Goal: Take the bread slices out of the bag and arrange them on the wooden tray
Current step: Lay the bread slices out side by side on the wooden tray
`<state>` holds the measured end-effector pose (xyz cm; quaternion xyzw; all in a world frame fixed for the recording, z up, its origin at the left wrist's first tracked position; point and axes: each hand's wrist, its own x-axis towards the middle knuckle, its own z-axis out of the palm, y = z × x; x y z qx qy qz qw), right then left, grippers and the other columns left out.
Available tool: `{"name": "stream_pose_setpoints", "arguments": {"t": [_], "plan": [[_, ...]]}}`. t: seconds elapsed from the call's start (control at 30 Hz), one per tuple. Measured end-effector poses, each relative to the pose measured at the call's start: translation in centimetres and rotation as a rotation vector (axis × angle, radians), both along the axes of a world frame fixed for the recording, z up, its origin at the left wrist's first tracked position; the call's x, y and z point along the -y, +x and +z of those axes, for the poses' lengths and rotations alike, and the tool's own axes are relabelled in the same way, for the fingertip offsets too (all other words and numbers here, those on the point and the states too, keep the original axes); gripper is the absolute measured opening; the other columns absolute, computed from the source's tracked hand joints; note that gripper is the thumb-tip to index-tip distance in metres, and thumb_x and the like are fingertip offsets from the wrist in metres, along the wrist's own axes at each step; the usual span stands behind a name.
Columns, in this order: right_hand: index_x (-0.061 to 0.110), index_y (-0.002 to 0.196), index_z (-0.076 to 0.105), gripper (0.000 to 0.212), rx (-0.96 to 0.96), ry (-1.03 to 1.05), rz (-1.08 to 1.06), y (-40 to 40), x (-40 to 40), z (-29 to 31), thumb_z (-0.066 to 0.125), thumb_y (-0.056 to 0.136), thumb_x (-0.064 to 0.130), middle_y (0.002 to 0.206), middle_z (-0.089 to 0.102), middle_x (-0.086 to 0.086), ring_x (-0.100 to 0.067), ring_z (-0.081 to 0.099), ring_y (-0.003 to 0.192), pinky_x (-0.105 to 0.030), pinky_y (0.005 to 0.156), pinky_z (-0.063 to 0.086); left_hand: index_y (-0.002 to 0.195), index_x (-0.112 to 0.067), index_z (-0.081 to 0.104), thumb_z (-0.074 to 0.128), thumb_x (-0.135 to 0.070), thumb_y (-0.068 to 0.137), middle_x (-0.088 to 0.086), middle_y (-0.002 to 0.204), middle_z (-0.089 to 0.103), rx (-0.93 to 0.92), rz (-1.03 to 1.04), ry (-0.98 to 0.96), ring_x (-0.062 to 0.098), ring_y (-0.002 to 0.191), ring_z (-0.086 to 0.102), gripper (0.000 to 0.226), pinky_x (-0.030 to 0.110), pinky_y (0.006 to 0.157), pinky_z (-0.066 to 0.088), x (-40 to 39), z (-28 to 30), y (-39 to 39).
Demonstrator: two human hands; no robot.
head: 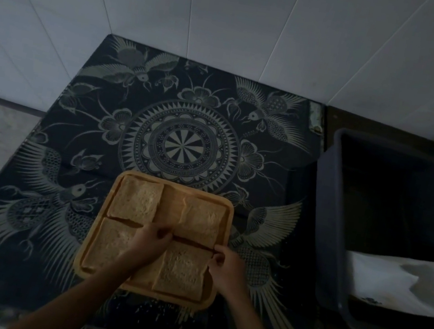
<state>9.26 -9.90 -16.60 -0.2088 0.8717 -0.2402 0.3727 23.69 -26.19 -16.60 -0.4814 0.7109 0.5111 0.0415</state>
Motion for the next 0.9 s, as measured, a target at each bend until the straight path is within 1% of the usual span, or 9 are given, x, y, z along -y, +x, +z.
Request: {"name": "stream_pose_setpoints", "arguments": {"t": [0.1,0.3,0.5,0.6,0.67,0.73,0.8,0.87,0.9], "plan": [[0.014,0.138,0.063,0.039,0.005,-0.002,0.009,-0.1,0.0,-0.1,0.063,0.099,0.014,0.117,0.072,-0.004,-0.016,0.068,0.106,-0.031,0.096,0.055,0.128,-0.024,0.068,0.057,-0.025,0.098,-0.002,0.107,0.073,-0.001,0.005,0.009,0.010,0.094,0.066,0.032,0.029,0.082,0.050,0.1,-0.1,0.0],[0.015,0.139,0.062,0.040,0.020,-0.008,0.011,-0.2,0.0,-0.4,0.061,0.099,0.015,0.118,0.072,-0.003,-0.015,0.067,0.108,-0.031,0.097,0.055,0.126,-0.025,0.070,0.058,-0.025,0.097,-0.009,0.100,0.072,-0.017,-0.011,-0.003,-0.002,0.086,0.062,0.031,0.018,0.069,0.044,-0.1,-0.3,0.2],[0.013,0.141,0.060,0.037,0.042,-0.026,0.006,-0.3,-0.2,-0.3,0.049,0.106,0.016,0.136,0.067,-0.006,-0.021,0.063,0.123,-0.033,0.103,0.052,0.126,-0.027,0.069,0.059,-0.025,0.097,-0.019,0.091,0.067,-0.015,-0.007,-0.025,-0.008,0.081,0.059,0.031,0.011,0.064,0.040,-0.2,-0.6,0.3],[0.012,0.138,0.062,0.036,0.094,-0.045,-0.004,-0.4,-0.3,-0.2,0.049,0.105,0.011,0.130,0.069,-0.007,-0.024,0.066,0.120,-0.041,0.103,0.055,0.126,-0.029,0.069,0.059,-0.029,0.096,-0.014,0.097,0.070,-0.005,0.001,-0.018,-0.002,0.087,0.063,0.032,0.019,0.070,0.047,-0.2,-0.6,0.4],[0.012,0.139,0.062,0.037,0.113,-0.053,0.002,-0.5,-0.4,-0.1,0.050,0.104,0.009,0.131,0.068,-0.008,-0.023,0.066,0.118,-0.042,0.102,0.055,0.125,-0.028,0.069,0.060,-0.030,0.095,-0.011,0.100,0.072,-0.008,0.012,-0.014,0.002,0.090,0.065,0.032,0.025,0.075,0.050,-0.3,-0.7,0.4],[0.012,0.138,0.062,0.037,0.126,-0.060,0.009,-0.6,-0.6,0.0,0.050,0.103,0.007,0.128,0.070,-0.008,-0.022,0.067,0.114,-0.041,0.101,0.056,0.125,-0.027,0.069,0.061,-0.030,0.094,-0.010,0.101,0.073,-0.007,0.016,-0.020,0.004,0.091,0.066,0.032,0.026,0.076,0.051,-0.3,-0.7,0.5],[0.013,0.135,0.065,0.036,0.146,-0.067,0.011,-0.6,-0.7,0.1,0.051,0.102,0.006,0.116,0.073,-0.008,-0.022,0.070,0.107,-0.038,0.096,0.058,0.124,-0.029,0.069,0.061,-0.030,0.094,-0.012,0.098,0.073,-0.004,0.005,-0.028,0.002,0.090,0.066,0.031,0.024,0.073,0.049,-0.3,-0.7,0.5],[0.014,0.138,0.062,0.037,0.170,-0.068,0.010,-0.6,-0.8,0.5,0.051,0.103,0.007,0.103,0.071,-0.002,-0.019,0.070,0.100,-0.031,0.089,0.058,0.124,-0.029,0.069,0.061,-0.031,0.094,-0.015,0.095,0.071,0.003,-0.001,-0.029,-0.002,0.088,0.063,0.032,0.020,0.069,0.046,-0.4,-0.5,0.5],[0.014,0.141,0.059,0.038,0.179,-0.068,0.014,-0.7,-0.9,0.7,0.049,0.104,0.009,0.104,0.070,0.000,-0.018,0.069,0.102,-0.029,0.088,0.056,0.125,-0.028,0.069,0.061,-0.031,0.094,-0.016,0.095,0.070,0.006,0.007,-0.027,-0.003,0.087,0.062,0.033,0.021,0.069,0.045,-0.4,-0.5,0.5]]}}
